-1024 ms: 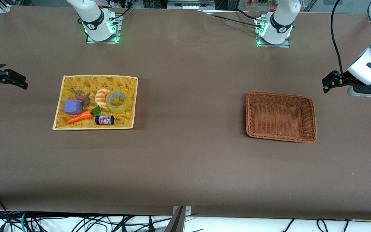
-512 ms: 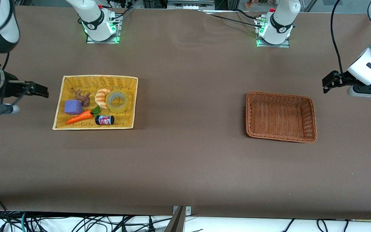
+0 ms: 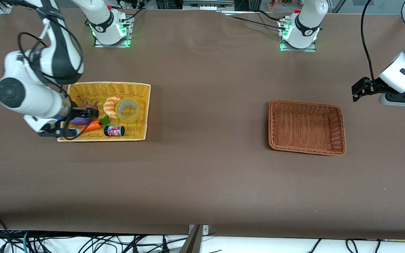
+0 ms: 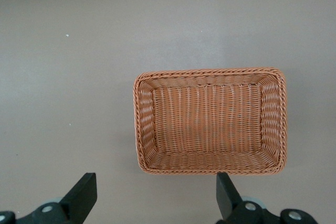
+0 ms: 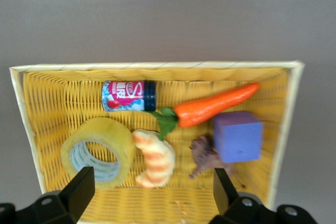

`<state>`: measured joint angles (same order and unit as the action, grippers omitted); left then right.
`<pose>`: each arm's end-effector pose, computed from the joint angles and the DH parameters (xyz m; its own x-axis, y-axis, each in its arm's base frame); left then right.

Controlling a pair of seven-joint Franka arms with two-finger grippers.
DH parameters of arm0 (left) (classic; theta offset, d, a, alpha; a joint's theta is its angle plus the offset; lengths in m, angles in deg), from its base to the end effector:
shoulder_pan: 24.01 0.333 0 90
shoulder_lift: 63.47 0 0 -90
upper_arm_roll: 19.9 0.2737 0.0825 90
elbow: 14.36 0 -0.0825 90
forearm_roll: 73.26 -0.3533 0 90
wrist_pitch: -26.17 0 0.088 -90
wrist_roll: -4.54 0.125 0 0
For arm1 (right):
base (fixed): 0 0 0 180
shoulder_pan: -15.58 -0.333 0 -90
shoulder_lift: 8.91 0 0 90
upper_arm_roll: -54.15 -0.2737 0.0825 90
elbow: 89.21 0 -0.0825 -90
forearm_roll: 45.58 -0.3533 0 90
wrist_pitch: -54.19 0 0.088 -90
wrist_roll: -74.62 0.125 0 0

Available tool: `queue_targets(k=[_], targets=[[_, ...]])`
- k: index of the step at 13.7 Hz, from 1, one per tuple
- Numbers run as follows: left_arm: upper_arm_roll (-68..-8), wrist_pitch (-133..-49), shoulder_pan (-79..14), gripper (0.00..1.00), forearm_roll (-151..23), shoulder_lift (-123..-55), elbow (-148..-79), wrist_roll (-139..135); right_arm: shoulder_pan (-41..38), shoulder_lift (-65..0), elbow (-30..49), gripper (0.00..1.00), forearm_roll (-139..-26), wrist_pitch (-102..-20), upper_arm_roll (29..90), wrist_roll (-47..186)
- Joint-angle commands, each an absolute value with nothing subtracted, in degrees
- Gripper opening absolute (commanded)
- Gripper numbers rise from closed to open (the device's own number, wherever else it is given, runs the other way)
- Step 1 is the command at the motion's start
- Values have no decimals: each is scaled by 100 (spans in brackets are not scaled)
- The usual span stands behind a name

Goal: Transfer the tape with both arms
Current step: 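Reach the right gripper down over the tape roll in the yellow tray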

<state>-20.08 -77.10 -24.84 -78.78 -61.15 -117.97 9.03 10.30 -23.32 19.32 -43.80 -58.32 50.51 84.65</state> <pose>0.5264 0.0005 0.5001 0.9927 -0.1175 0.0260 -0.1144 -0.9887 -0.0968 0.5472 0.0825 0.3161 0.9844 -0.0090 -0.1760 -0.0017 -0.9991 0.0416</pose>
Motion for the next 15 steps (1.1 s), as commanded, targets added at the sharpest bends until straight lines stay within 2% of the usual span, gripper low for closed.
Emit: queue_targets(k=[1, 6, 15], targets=[[-1990, -7614, -2498, 100, -7739, -6145, -11684, 1026, 1066, -1946, 2985, 100, -4356, -6645, 4678, 9146], [-1990, -7614, -2498, 100, -7739, -6145, -11684, 1026, 1066, -2025, 3909, 100, -4320, -7929, 4483, 9378], [-1999, -7622, -2498, 100, -7739, -6154, -11676, 1026, 960, -2376, 4218, 100, -4197, -8616, 4483, 9342]])
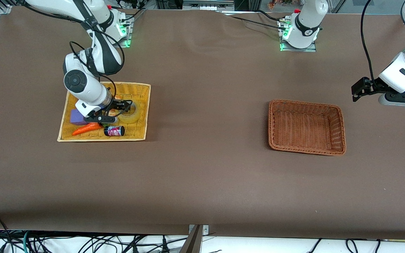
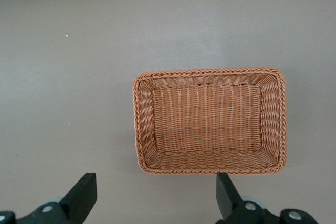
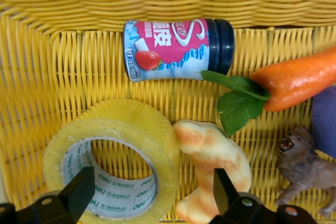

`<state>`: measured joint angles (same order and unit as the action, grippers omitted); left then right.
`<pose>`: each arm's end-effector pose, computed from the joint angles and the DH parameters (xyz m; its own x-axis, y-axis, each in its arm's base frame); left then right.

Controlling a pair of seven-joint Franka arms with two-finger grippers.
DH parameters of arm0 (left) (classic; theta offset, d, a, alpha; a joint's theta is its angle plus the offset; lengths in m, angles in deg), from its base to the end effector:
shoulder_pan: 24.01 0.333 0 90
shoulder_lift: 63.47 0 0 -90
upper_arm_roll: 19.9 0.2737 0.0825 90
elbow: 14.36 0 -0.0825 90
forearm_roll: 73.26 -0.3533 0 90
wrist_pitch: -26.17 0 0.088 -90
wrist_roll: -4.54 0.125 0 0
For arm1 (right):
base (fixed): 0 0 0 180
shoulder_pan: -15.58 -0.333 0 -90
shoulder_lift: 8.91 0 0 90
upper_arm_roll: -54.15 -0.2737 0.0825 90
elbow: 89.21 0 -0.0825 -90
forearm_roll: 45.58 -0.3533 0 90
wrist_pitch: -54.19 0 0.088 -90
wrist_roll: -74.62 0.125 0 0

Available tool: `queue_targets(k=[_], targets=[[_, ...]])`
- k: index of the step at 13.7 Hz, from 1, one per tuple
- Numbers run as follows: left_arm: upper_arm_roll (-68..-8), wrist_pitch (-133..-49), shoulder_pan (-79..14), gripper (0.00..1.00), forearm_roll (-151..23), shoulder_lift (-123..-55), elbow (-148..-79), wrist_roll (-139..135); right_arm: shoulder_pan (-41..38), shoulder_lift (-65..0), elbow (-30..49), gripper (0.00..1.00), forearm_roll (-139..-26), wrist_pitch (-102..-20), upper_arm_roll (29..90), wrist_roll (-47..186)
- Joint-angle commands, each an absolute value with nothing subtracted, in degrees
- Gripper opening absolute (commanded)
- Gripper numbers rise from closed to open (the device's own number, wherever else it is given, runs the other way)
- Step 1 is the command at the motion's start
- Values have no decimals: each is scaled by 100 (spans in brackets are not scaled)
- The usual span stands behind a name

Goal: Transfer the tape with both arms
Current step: 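Reach the right gripper down over the tape roll in the yellow tray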

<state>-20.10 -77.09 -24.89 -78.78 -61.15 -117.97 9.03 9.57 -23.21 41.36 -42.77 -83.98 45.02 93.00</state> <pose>0.5264 -0.0002 0.5001 0.9926 -0.1186 0.0258 -0.1156 -0.9886 -0.0968 0.4740 0.1301 0.2035 0.9937 -0.0220 -0.1103 -0.0194 -0.9995 0.0252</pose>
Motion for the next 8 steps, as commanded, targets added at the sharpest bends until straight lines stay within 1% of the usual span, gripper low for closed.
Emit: queue_targets(k=[1, 8], targets=[[-1999, -7614, -2498, 100, -7739, -6145, -11676, 1026, 960, -2420, 4218, 100, -4197, -8669, 4483, 9334], [-1990, -7622, -2498, 100, -7739, -6154, -11676, 1026, 960, -2500, 4288, 100, -4197, -8740, 4483, 9334]])
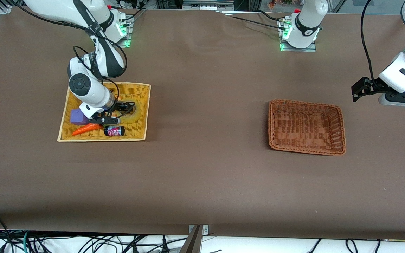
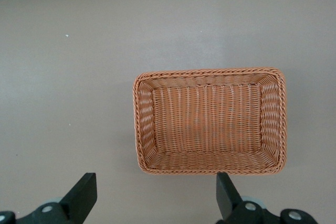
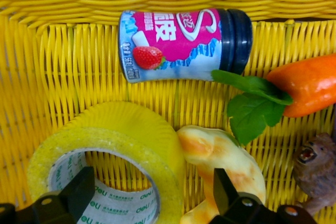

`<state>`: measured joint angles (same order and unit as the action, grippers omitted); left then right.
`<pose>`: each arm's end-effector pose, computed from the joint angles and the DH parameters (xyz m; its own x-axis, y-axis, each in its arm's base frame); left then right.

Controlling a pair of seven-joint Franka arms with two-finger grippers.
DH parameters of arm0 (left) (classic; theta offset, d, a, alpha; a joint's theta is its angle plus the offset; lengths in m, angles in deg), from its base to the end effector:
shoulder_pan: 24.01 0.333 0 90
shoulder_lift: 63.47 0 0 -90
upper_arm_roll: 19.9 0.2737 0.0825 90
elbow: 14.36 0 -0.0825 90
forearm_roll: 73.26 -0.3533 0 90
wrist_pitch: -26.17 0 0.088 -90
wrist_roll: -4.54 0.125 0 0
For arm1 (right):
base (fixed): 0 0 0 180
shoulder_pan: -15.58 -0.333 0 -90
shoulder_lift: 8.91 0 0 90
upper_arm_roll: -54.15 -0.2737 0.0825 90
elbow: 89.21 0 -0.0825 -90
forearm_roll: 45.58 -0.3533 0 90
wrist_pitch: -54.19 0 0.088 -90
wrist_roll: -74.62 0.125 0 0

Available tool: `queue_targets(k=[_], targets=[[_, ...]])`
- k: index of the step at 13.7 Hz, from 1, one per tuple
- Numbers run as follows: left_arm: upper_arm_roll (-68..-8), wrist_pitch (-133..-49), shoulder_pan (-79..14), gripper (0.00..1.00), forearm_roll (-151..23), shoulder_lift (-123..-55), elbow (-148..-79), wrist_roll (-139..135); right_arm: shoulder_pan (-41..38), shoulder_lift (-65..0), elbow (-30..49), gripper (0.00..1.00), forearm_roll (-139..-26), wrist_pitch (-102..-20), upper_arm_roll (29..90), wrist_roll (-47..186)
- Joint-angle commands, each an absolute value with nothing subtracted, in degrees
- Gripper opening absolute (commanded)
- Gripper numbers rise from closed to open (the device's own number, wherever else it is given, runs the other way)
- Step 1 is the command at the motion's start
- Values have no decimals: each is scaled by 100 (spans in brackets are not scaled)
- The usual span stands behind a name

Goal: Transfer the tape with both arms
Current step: 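Reach the right gripper down over the tape roll in the yellow tray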

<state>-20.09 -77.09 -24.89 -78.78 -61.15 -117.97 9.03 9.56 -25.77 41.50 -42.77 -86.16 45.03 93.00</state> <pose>0.5264 -0.0001 0.5001 0.9926 -0.1185 0.0258 -0.1155 -0.9886 -0.0968 0.4718 0.1307 0.1838 0.9924 -0.0218 -0.1208 -0.0196 -0.9996 0.0196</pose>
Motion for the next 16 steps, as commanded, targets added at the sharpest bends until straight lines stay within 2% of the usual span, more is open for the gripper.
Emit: queue_targets(k=[1, 3, 4, 5, 6, 7, 8, 13, 16], targets=[[-1990, -7623, -2498, 100, -7739, -6154, -11676, 1026, 969, -2482, 4297, 100, -4189, -8740, 4483, 9334], [-1990, -7623, -2498, 100, -7739, -6154, -11676, 1026, 960, -2474, 4341, 100, -4189, -8757, 4492, 9334], [-1990, -7623, -2489, 100, -7739, -6154, -11676, 1034, 969, -2491, 4367, 95, -4189, -8871, 4492, 9334], [-1990, -7614, -2489, 100, -7739, -6145, -11676, 1034, 960, -2500, 4420, 63, -4189, -8941, 4483, 9325], [-1990, -7622, -2489, 100, -7739, -6154, -11676, 1034, 960, -2491, 4412, 24, -4189, -8933, 4483, 9325], [-1990, -7614, -2489, 100, -7739, -6145, -11676, 1026, 960, -2474, 4403, 3, -4189, -8916, 4483, 9316], [-1990, -7614, -2489, 100, -7739, -6145, -11676, 1034, 960, -2447, 4403, 0, -4189, -8907, 4474, 9316], [-1990, -7614, -2480, 100, -7739, -6154, -11676, 1026, 960, -2298, 4280, 0, -4189, -8696, 4404, 9299], [-1990, -7614, -2471, 100, -7739, -6145, -11676, 1034, 969, -1912, 4114, 0, -4189, -8312, 4360, 9281]])
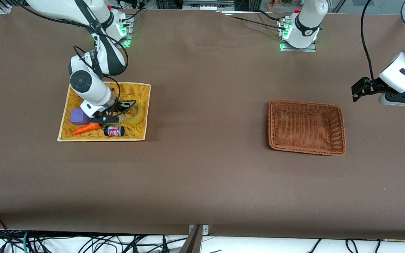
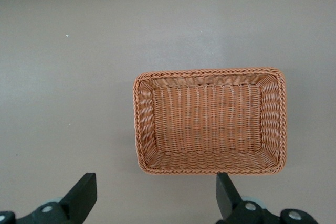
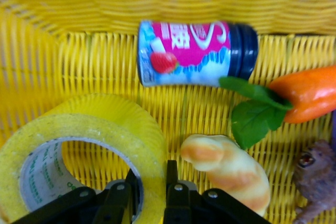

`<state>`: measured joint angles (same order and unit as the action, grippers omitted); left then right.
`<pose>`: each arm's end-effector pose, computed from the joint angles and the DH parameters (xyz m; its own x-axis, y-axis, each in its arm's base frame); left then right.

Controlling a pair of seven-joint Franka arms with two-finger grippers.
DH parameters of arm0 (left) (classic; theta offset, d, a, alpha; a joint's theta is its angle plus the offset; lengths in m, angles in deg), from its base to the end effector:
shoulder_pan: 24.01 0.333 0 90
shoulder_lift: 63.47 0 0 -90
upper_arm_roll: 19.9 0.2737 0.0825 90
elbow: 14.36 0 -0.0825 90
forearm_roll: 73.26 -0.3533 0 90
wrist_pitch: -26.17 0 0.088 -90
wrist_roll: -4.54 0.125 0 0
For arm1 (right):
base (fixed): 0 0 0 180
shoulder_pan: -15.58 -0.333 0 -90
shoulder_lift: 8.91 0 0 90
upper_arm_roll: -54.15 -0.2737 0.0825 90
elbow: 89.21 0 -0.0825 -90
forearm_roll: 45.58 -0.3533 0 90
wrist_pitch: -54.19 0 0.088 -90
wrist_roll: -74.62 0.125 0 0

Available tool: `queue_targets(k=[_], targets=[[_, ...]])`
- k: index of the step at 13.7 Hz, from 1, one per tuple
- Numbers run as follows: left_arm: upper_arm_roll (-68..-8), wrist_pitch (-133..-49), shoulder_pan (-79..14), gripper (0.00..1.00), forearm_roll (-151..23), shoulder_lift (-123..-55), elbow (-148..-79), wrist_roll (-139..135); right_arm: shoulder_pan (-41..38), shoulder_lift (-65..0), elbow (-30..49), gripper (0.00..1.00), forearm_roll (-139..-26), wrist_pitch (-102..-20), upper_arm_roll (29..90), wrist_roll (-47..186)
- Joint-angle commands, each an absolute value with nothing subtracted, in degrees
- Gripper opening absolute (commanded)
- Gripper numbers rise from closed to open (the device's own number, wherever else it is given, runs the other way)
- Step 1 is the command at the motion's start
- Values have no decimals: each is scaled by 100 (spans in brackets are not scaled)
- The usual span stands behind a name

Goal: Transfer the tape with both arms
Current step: 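Grasp the tape roll with the right gripper and lift it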

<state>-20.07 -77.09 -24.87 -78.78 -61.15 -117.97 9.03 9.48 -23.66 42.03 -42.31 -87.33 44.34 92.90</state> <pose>0.5264 0.0003 0.5001 0.9927 -0.1178 0.0258 -0.1148 -0.9887 -0.0968 0.4744 0.1378 0.2004 0.9973 0.0003 -0.0729 0.0011 -0.9999 0.0122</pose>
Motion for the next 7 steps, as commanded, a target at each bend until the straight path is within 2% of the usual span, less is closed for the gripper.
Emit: queue_targets(k=[1, 4, 7], targets=[[-1990, -7614, -2471, 100, -7739, -6154, -11676, 1034, 969, -1807, 3913, 0, -4180, -7970, 4334, 9281], [-1990, -7614, -2462, 100, -7739, -6154, -11676, 1034, 960, -1884, 2877, 0, -4258, -6844, 4002, 9473], [-1990, -7614, -2471, 100, -7739, -6154, -11676, 1034, 558, -2348, 2033, 0, -4259, -6736, 3701, 10735]])
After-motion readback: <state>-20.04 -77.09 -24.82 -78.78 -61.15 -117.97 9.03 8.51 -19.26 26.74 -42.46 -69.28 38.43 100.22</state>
